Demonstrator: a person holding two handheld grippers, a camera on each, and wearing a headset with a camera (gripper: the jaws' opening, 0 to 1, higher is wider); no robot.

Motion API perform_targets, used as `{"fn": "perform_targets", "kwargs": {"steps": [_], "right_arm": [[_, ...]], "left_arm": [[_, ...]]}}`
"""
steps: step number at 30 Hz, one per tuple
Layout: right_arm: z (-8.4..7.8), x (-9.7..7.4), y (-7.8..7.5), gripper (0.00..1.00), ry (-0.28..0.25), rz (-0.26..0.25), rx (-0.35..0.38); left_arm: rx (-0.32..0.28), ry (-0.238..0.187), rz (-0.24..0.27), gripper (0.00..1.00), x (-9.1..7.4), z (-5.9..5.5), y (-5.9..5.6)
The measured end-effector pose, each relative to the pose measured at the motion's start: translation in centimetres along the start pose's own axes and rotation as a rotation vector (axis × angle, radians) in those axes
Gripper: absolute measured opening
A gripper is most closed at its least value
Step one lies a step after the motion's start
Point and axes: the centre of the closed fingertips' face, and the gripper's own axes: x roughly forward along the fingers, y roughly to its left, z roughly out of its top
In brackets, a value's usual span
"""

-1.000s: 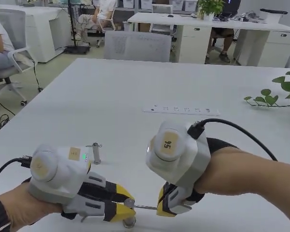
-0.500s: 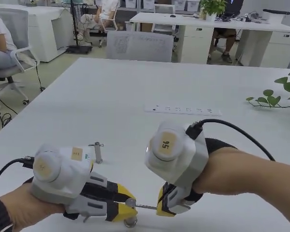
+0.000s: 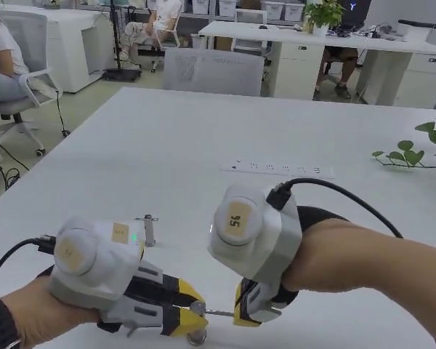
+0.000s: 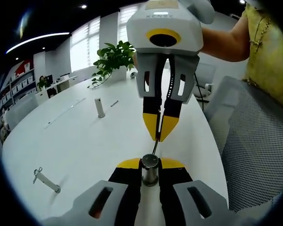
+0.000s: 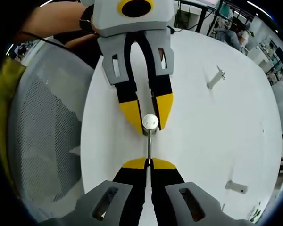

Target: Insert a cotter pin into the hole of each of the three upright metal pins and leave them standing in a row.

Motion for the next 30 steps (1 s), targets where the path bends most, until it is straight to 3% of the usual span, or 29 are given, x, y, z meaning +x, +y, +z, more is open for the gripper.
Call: {"fn": "perform_targets", "kwargs": {"steps": [30], "right_arm": [[0.75,0.23,-0.05,0.02,0.005,-0.001,-0.015]], "left_arm": [[-0.02,0.013,0.017,0.11,0.32,0.08,0.06]]}}
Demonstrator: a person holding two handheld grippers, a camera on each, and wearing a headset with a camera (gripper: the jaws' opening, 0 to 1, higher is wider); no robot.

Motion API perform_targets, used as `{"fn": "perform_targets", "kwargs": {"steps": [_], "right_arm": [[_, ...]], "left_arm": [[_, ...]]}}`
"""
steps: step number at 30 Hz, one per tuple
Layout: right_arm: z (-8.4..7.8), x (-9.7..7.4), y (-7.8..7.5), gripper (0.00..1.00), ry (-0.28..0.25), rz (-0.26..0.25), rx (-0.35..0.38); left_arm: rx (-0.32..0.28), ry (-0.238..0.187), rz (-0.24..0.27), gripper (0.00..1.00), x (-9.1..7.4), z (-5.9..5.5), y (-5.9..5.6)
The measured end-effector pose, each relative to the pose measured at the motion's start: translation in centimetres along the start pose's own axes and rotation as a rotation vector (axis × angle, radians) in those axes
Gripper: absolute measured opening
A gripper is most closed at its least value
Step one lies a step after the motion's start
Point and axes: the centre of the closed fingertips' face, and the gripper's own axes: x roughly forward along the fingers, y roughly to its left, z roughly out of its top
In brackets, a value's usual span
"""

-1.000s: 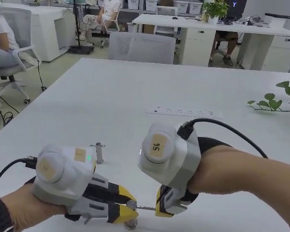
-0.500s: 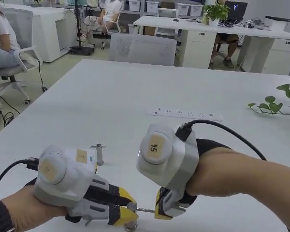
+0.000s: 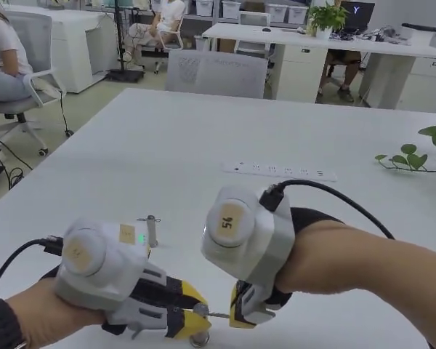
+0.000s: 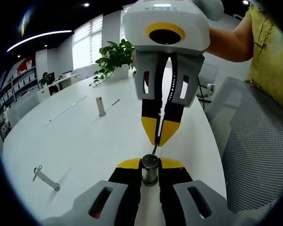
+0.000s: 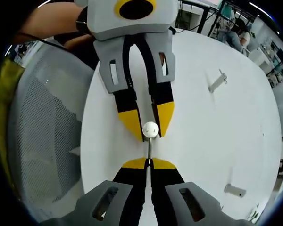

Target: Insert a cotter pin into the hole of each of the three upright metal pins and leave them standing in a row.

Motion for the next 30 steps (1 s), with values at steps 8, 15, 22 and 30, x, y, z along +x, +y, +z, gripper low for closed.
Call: {"fn": "perform_targets", "kwargs": {"steps": [8,15,22,30], "right_arm": [[0.3,0.1,-0.1,0.02,-0.006,0.002,-0.021],[0.5,0.2,0.0,0.03,-0.006,0.004,-0.032],[0.8,0.3,0.0,0.03,-0.016,0.005,-0.05],[1.1,0.3,0.1,0.03,-0.027,0.007,-0.071]], "left_arm": [[0.005,0.003,-0.002,0.11,0.3,0.1,-0.1],[0.008,0.004,-0.007,0.11,0.5,0.3,-0.2],[0.012,0.006,-0.012,0.11,0.6,0.3,-0.3],[0.015,0.009,-0.013,0.11,0.7,0.3,-0.3]]}}
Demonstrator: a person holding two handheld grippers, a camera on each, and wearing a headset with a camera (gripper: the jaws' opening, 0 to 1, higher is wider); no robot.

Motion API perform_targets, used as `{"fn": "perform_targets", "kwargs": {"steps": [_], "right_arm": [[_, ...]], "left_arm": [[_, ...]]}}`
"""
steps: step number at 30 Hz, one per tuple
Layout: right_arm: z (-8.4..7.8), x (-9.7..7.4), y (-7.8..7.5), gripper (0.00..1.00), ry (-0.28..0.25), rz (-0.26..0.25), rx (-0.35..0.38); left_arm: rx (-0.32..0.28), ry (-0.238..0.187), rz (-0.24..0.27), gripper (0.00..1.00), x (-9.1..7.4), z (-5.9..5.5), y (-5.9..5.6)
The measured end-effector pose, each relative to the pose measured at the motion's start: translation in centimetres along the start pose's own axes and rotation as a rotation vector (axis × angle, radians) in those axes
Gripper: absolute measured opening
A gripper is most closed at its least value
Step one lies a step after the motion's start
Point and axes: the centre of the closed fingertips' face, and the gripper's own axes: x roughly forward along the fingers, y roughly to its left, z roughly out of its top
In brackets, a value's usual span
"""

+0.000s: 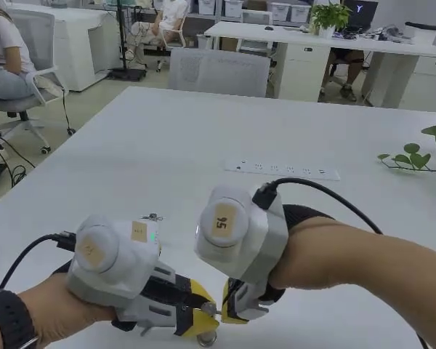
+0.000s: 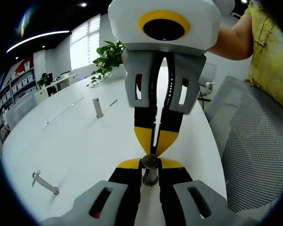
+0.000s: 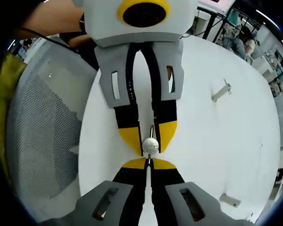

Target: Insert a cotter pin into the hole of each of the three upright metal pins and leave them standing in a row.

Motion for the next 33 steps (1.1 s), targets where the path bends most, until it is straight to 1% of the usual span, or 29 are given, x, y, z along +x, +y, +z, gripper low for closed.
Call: {"fn": "perform_targets", "kwargs": {"steps": [8,12,21,25,27,31,33], "right_arm": [[0.14,0.01,-0.04,0.03,-0.015,0.013,-0.012],[0.26,0.11,-0.03,0.03,-0.03,0.014,-0.031],[0.17,0.04,0.04,0.03,-0.043,0.02,-0.023],[0.3,0.1,0.1,0.05,-0.044,0.021,-0.031],[0.23,0.04,-0.14,0.07,-0.041,0.012,-0.033],[-0.2,-0.1,-0.21,0.11,-0.035,0.01,-0.034],[-0.42,-0.15,-0.01,0.13,-0.038,0.022,-0.024]], "left_arm": [[0.001,0.006,-0.005,0.11,0.04,0.02,-0.06],[0.001,0.007,-0.007,0.11,0.09,0.05,-0.11],[0.006,0.005,-0.012,0.11,0.13,0.12,-0.25],[0.008,0.004,-0.011,0.11,0.1,0.13,-0.27],[0.007,0.002,-0.011,0.12,0.09,0.14,-0.32],[0.007,-0.001,-0.011,0.11,0.08,0.19,-0.27],[0.007,-0.002,-0.012,0.11,0.07,0.2,-0.28]]}}
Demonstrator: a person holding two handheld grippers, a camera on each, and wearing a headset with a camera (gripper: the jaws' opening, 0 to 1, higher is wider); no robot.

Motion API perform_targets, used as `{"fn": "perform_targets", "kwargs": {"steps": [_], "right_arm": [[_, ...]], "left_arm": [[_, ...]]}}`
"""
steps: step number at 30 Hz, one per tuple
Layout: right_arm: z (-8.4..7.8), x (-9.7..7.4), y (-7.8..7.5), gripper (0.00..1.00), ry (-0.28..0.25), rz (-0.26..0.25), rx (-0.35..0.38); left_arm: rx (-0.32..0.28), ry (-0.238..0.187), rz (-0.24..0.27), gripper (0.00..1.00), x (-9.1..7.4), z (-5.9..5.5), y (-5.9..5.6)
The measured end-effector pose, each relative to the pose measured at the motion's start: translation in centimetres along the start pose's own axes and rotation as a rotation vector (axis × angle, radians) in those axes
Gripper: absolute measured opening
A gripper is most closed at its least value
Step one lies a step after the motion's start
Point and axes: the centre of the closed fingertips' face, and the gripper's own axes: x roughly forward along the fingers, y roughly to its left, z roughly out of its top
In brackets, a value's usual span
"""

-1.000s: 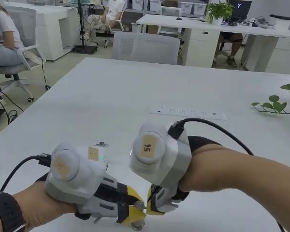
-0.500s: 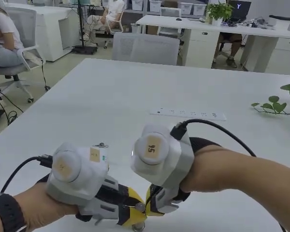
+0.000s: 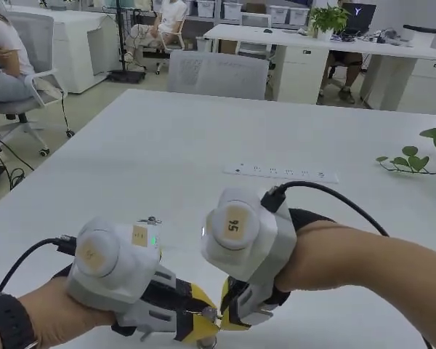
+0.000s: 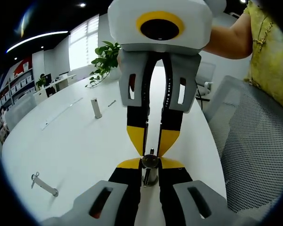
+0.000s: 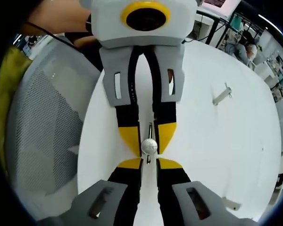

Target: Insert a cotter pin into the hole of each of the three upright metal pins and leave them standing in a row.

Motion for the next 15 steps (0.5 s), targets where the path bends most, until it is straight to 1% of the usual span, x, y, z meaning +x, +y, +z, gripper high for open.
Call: {"fn": "perform_targets", "kwargs": {"steps": [3,5,8,9,15], "right_arm": [[-0.33,-0.03,0.13,0.15,-0.004,0.002,0.008],[-0.2,-0.19,0.3,0.16,-0.03,0.01,0.027],[-0.21,-0.26,0.33,0.1,-0.051,0.005,0.031],[-0.21,-0.27,0.32,0.07,-0.05,0.004,0.032],[-0.17,-0.33,0.16,0.09,-0.047,0.003,0.045]], "left_arm": [[-0.001,-0.002,0.0,0.11,-0.03,0.01,0.02],[-0.002,-0.002,0.0,0.11,-0.04,0.02,0.03],[0.001,-0.001,-0.002,0.11,-0.06,0.03,0.03],[0.001,-0.001,-0.003,0.11,-0.06,0.02,0.05],[0.003,-0.003,-0.001,0.11,-0.03,0.02,0.12]]}}
